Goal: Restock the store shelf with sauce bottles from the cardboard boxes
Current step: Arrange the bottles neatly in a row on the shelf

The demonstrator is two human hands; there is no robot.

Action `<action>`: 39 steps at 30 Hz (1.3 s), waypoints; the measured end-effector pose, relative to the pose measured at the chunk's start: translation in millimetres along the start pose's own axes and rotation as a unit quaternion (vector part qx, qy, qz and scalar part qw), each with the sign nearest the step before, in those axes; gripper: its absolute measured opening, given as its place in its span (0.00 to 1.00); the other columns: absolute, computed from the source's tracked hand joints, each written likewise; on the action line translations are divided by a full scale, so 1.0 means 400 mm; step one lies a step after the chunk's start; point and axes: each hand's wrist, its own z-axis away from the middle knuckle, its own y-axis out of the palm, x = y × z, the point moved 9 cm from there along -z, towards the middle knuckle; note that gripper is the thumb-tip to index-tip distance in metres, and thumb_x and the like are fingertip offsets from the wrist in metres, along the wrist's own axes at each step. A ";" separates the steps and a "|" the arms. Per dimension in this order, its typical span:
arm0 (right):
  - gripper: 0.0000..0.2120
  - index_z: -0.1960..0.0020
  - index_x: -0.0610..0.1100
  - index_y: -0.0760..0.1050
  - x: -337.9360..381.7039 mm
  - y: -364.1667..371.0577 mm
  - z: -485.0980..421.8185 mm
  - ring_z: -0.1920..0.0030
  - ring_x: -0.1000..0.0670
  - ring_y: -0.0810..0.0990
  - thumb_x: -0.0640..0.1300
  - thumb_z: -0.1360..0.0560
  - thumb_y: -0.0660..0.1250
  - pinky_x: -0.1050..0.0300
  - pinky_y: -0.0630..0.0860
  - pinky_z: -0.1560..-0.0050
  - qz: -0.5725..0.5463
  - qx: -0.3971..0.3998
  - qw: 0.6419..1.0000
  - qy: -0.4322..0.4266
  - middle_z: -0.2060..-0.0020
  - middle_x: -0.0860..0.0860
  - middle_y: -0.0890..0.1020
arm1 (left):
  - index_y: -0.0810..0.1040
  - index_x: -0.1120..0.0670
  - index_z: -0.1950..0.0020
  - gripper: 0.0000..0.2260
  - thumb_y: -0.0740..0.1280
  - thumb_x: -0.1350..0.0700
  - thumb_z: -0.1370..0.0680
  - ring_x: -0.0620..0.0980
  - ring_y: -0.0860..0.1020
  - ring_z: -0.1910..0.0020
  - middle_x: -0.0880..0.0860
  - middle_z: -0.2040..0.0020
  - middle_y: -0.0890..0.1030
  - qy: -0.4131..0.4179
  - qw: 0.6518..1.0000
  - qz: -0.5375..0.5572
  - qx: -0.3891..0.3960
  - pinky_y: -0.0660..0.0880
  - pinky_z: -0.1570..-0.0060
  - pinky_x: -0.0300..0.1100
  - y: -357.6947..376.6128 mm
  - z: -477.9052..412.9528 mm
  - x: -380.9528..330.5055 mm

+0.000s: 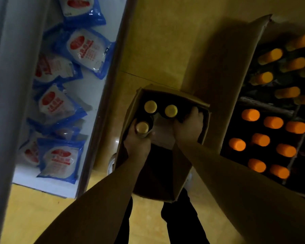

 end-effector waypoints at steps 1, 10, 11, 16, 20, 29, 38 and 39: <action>0.24 0.32 0.40 0.71 -0.012 -0.003 0.010 0.36 0.40 0.76 0.39 0.25 0.74 0.45 0.74 0.35 -0.063 -0.039 0.997 0.025 0.35 0.41 0.75 | 0.71 0.48 0.23 0.37 0.81 0.58 0.29 0.52 0.73 0.27 0.51 0.29 0.78 0.005 1.000 0.012 -0.008 0.70 0.29 0.48 0.005 -0.005 0.007; 0.27 0.31 0.45 0.74 -0.092 0.006 0.027 0.34 0.44 0.78 0.44 0.26 0.78 0.57 0.69 0.37 -0.218 -0.160 0.954 0.131 0.37 0.46 0.82 | 0.76 0.52 0.27 0.32 0.82 0.55 0.30 0.50 0.75 0.32 0.52 0.34 0.81 0.044 0.997 0.054 -0.042 0.70 0.38 0.42 0.025 -0.039 -0.006; 0.23 0.34 0.44 0.76 -0.092 -0.001 0.022 0.36 0.44 0.80 0.44 0.26 0.77 0.55 0.72 0.36 -0.207 -0.166 0.955 0.134 0.39 0.46 0.83 | 0.77 0.53 0.28 0.30 0.81 0.54 0.28 0.51 0.76 0.31 0.53 0.34 0.81 0.055 0.997 0.042 -0.040 0.70 0.37 0.42 0.023 -0.038 -0.014; 0.18 0.41 0.43 0.80 -0.085 -0.021 0.037 0.42 0.45 0.82 0.43 0.28 0.80 0.54 0.75 0.45 -0.188 -0.140 0.966 0.111 0.47 0.47 0.85 | 0.78 0.52 0.29 0.25 0.78 0.51 0.25 0.53 0.76 0.31 0.53 0.34 0.82 0.068 0.998 -0.011 -0.009 0.70 0.36 0.42 0.004 -0.005 -0.030; 0.17 0.41 0.44 0.80 -0.046 -0.083 0.107 0.44 0.47 0.81 0.45 0.28 0.79 0.58 0.71 0.50 -0.180 -0.115 0.973 0.087 0.48 0.48 0.85 | 0.79 0.49 0.31 0.24 0.78 0.49 0.25 0.53 0.76 0.32 0.51 0.34 0.81 0.082 0.995 -0.046 0.036 0.68 0.38 0.40 -0.038 0.056 -0.083; 0.21 0.39 0.48 0.80 0.130 -0.395 0.313 0.44 0.41 0.82 0.54 0.28 0.79 0.46 0.79 0.47 -0.181 -0.132 0.973 0.055 0.47 0.46 0.85 | 0.81 0.48 0.34 0.21 0.79 0.53 0.26 0.50 0.79 0.38 0.49 0.40 0.83 0.173 0.978 -0.078 0.087 0.74 0.43 0.43 -0.230 0.337 -0.354; 0.21 0.42 0.44 0.81 0.394 -0.943 0.514 0.45 0.39 0.82 0.52 0.29 0.80 0.46 0.79 0.47 -0.208 -0.178 0.961 -0.045 0.49 0.44 0.85 | 0.82 0.50 0.46 0.14 0.80 0.48 0.28 0.55 0.81 0.44 0.54 0.47 0.85 0.279 0.956 -0.067 0.058 0.76 0.44 0.46 -0.433 0.805 -0.809; 0.21 0.41 0.44 0.81 0.420 -1.004 0.536 0.44 0.39 0.82 0.53 0.29 0.80 0.46 0.78 0.46 -0.205 -0.181 0.960 -0.054 0.49 0.44 0.85 | 0.82 0.49 0.49 0.12 0.79 0.46 0.28 0.55 0.81 0.45 0.53 0.48 0.85 0.294 0.951 -0.075 0.059 0.77 0.44 0.48 -0.445 0.855 -0.859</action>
